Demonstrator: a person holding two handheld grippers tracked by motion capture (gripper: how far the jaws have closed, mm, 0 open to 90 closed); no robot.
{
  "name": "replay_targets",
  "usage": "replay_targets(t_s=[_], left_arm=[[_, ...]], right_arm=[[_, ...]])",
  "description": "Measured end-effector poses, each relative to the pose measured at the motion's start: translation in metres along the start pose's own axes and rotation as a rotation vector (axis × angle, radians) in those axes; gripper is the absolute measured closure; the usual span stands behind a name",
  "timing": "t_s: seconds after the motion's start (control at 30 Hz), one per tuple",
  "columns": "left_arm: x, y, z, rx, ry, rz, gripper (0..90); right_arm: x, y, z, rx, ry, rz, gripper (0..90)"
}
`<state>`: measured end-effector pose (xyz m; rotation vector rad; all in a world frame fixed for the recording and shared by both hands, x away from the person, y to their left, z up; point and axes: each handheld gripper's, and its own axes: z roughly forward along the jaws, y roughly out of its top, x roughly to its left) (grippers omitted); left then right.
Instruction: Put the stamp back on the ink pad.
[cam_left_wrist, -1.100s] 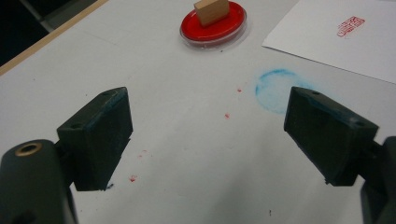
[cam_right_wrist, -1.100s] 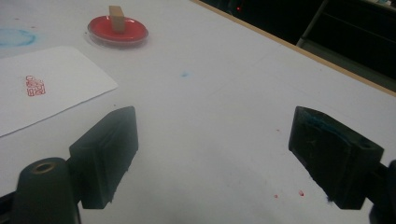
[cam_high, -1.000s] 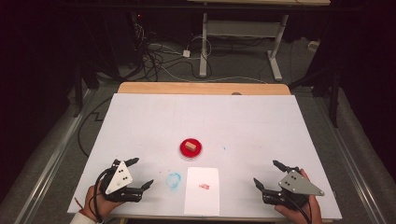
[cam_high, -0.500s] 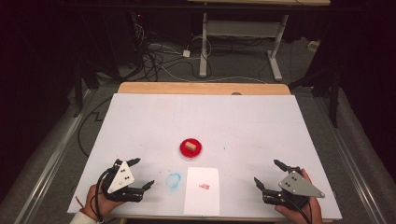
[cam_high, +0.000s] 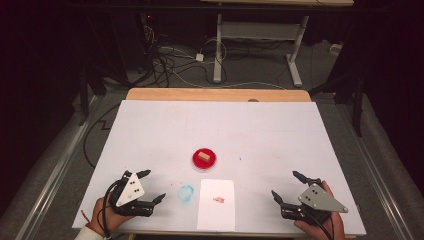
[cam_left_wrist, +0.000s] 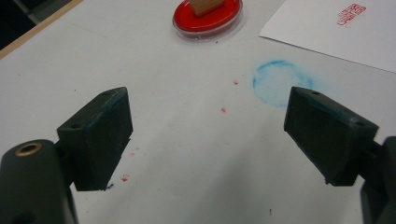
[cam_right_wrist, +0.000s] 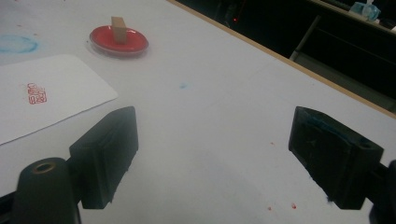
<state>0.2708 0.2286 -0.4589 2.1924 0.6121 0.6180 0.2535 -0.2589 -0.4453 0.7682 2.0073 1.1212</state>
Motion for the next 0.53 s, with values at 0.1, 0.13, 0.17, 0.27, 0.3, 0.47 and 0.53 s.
replay_targets(t_s=[0.1, 0.13, 0.17, 0.27, 0.3, 0.47, 0.53], left_arm=[[0.0002, 0.0001, 0.0002, 0.0, -0.001, -0.002, 14.8], [0.0003, 0.0, 0.0004, 0.002, 0.0, -0.002, 14.8], [0.0004, 0.0, 0.0005, 0.004, -0.001, -0.002, 14.8], [0.0006, -0.0002, 0.0007, 0.007, -0.002, -0.003, 14.9], [0.0006, -0.0003, 0.0007, 0.008, -0.002, -0.003, 14.9], [0.002, -0.0006, 0.0005, 0.004, 0.002, -0.003, 14.9], [0.0028, -0.0006, 0.0006, 0.0, 0.002, -0.008, 14.9]], right_arm=[[-0.0004, -0.0002, 0.0, -0.002, 0.003, 0.004, 16.3], [-0.0004, -0.0001, 0.0, -0.002, 0.0, 0.003, 16.3], [-0.0004, -0.0001, -0.0001, -0.004, 0.004, 0.002, 16.3], [-0.001, 0.0002, -0.0002, -0.01, 0.002, 0.003, 16.3], [-0.0012, 0.0003, -0.0002, -0.012, 0.002, 0.003, 16.3], [-0.0013, 0.0007, 0.0007, -0.012, -0.001, 0.003, 16.3], [-0.0013, 0.0013, 0.0006, -0.017, -0.003, 0.004, 16.3]])
